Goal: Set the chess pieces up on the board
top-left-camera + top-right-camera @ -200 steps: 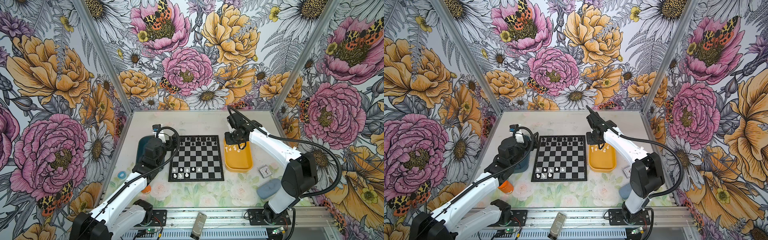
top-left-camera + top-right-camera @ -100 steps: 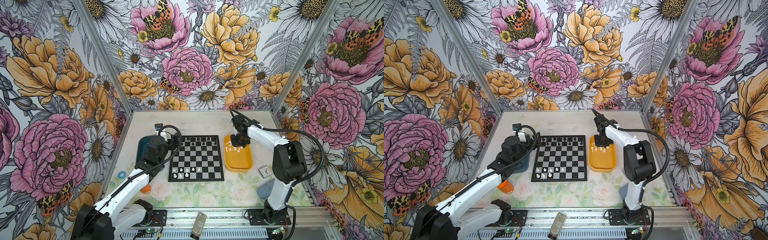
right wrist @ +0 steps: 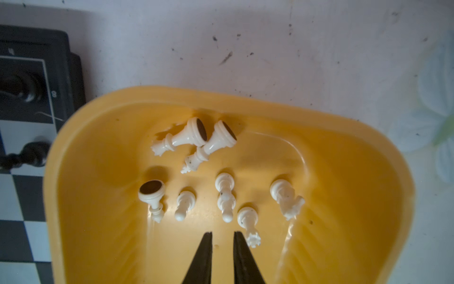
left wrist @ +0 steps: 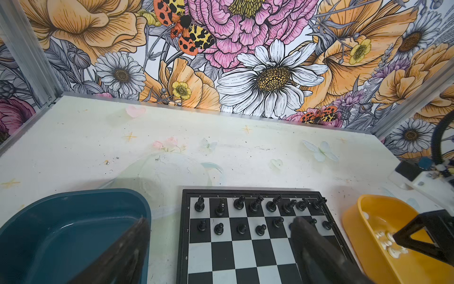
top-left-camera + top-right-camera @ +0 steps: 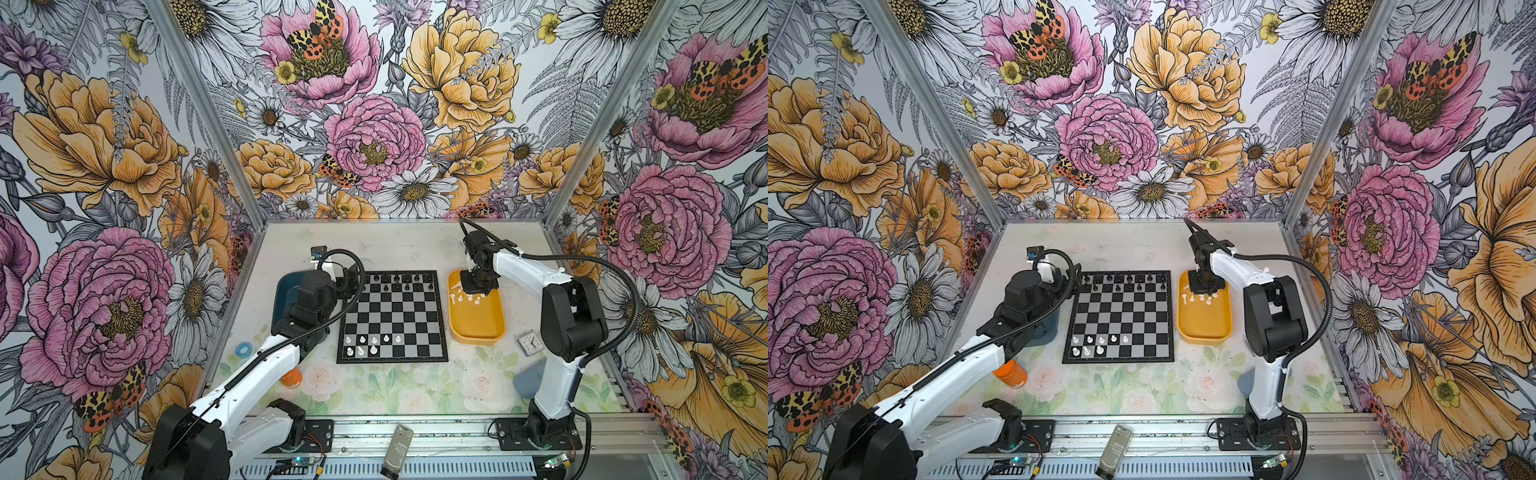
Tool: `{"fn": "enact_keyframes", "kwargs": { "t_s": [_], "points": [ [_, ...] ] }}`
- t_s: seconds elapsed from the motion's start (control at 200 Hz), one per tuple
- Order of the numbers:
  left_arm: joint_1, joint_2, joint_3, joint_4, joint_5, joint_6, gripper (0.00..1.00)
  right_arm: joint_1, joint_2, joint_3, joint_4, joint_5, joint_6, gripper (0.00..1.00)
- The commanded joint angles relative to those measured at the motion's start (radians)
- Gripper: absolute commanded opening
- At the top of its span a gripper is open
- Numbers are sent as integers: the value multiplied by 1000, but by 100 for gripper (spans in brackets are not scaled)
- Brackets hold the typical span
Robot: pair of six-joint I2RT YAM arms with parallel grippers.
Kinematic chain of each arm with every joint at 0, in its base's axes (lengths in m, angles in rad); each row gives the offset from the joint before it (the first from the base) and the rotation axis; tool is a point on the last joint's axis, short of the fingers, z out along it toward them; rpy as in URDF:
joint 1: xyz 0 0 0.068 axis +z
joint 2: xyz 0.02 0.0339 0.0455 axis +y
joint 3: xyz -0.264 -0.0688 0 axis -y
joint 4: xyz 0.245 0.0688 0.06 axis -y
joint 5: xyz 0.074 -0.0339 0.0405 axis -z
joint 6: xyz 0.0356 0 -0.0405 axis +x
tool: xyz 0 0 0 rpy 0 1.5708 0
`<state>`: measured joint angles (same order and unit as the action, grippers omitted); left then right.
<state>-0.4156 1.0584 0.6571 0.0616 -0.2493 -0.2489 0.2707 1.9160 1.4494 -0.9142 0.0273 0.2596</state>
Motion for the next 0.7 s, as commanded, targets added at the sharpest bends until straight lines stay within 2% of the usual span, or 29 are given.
{"fn": "enact_keyframes", "kwargs": {
  "t_s": [0.0, 0.695],
  "points": [
    [7, 5, 27, 23, 20, -10, 91, -7, 29, 37, 24, -24, -18, 19],
    [5, 12, 29, 23, 18, -9, 91, -31, 65, 47, 49, -24, -19, 20]
  ]
}}
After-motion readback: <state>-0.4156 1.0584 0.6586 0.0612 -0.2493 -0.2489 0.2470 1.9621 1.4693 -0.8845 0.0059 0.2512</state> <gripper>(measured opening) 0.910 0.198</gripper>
